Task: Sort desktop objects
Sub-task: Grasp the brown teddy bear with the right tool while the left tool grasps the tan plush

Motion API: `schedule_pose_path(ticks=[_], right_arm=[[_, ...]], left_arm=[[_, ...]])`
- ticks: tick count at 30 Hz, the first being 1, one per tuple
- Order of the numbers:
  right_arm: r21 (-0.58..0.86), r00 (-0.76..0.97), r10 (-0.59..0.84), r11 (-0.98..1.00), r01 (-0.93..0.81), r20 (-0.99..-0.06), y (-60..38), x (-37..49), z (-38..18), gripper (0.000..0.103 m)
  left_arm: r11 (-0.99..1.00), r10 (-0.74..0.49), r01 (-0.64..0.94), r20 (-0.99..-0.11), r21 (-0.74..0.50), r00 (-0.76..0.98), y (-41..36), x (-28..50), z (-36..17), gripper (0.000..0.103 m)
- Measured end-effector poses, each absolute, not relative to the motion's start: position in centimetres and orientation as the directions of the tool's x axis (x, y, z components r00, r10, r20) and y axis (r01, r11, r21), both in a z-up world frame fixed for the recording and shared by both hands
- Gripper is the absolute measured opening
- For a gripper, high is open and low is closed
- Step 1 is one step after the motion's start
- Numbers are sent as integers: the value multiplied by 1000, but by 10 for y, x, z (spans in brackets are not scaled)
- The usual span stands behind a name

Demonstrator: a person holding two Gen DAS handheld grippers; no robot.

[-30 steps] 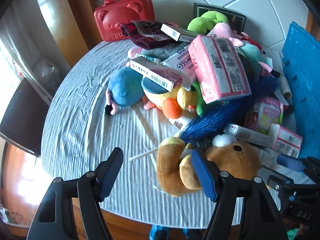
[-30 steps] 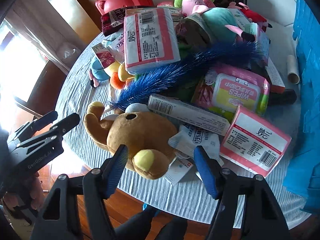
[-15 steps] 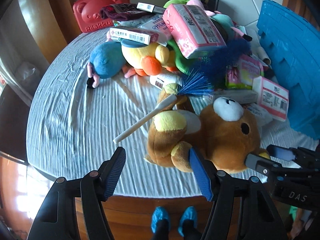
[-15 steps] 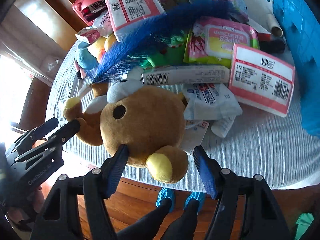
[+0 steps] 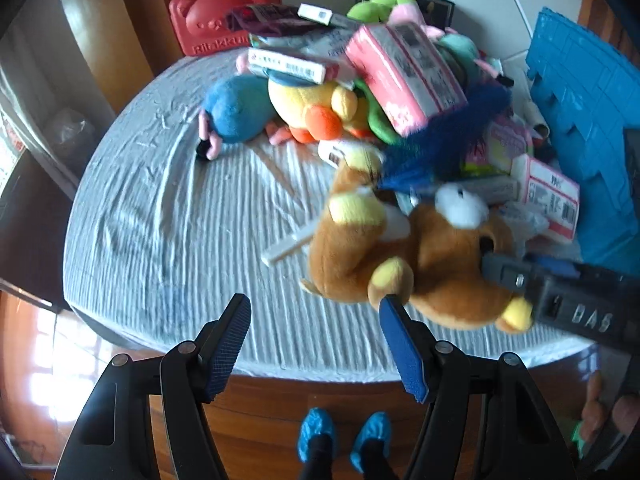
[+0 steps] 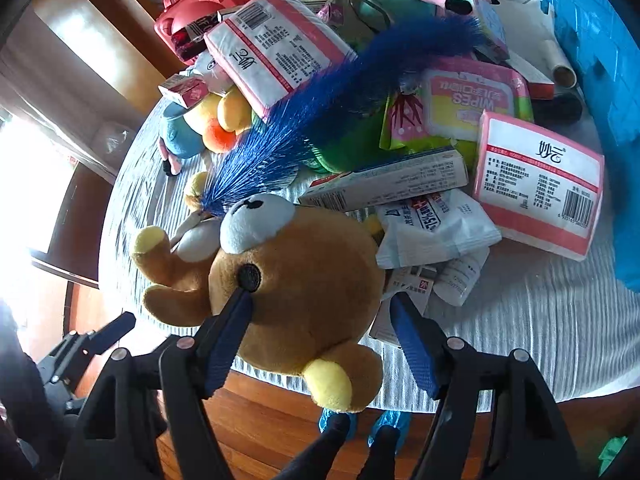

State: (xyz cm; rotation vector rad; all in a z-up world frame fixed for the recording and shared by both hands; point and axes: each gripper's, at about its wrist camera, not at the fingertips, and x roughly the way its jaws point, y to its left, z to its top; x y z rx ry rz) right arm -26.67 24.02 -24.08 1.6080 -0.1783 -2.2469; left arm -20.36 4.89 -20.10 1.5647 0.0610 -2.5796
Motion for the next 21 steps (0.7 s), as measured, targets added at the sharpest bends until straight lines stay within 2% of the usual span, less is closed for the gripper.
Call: schedule_pose_path(ticks=[4,8,16,21], right_arm=[[313,-246,-371,-917,246,-895,242,-257,-247,71],[329,-216,-377,-917,227,-901,250,-251,-258,82],[312,-251,-357,-929,202,-900,252,-242,-251,82],[302,-294,-344,-936,178,-892,249,-243,-240,82]], left_arm=[[-989,-97,142,-860,29,-501,43,-221,-181,68],[-994,-86,92,-894,51,-441,55,-240,-208,68],[-998,-43,54,-928,25,-369,64,-214,-246,73],[-999,-13,49,-925,-6,-380,58,-211,-249,74]])
